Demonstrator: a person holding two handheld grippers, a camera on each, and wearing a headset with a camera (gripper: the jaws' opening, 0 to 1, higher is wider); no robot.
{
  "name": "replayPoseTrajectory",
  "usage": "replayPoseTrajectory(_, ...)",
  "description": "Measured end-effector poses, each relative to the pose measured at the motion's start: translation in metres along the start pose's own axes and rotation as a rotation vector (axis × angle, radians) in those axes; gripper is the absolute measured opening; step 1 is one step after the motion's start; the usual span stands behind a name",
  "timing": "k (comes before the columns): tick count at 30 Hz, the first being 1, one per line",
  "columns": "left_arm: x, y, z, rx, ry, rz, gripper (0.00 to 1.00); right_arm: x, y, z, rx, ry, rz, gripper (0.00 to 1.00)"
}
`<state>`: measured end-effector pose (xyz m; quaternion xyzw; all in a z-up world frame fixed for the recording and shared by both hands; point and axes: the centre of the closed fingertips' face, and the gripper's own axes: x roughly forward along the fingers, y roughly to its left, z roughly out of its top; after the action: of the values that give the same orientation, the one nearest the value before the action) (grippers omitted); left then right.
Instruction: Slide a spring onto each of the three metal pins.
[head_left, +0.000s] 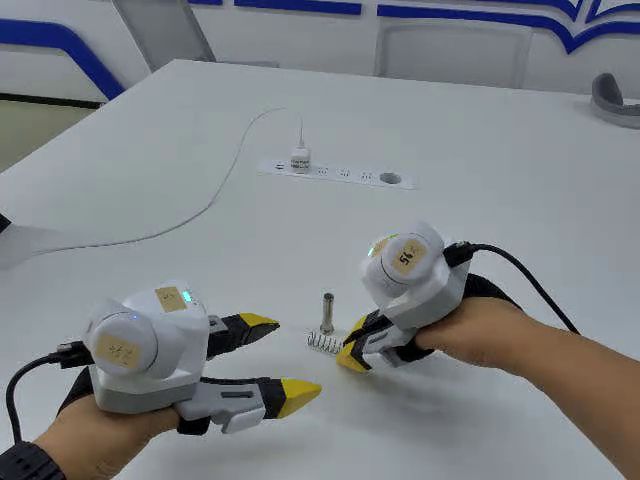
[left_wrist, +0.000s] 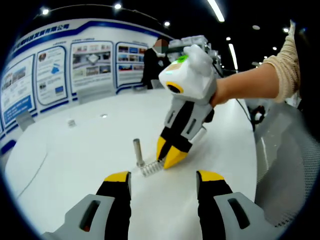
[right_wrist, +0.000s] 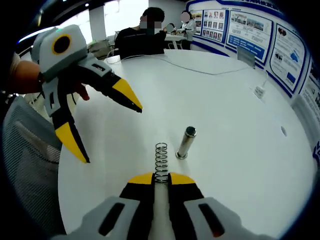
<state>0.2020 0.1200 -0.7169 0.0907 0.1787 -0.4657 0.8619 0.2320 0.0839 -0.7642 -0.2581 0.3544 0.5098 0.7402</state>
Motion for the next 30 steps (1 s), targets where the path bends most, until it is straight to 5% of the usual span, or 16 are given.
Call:
replayPoseTrajectory(18,0.011,-0.022,0.006,0.049,0.001,-0.071,0.47,-0.046,0.034,0.003,-0.158,0.019,0.072,0.12)
replayPoseTrajectory(30,0.014,-0.039,0.012,0.108,-0.011,-0.131,0.33,-0.058,0.050,0.000,-0.246,0.046,0.123,0.12)
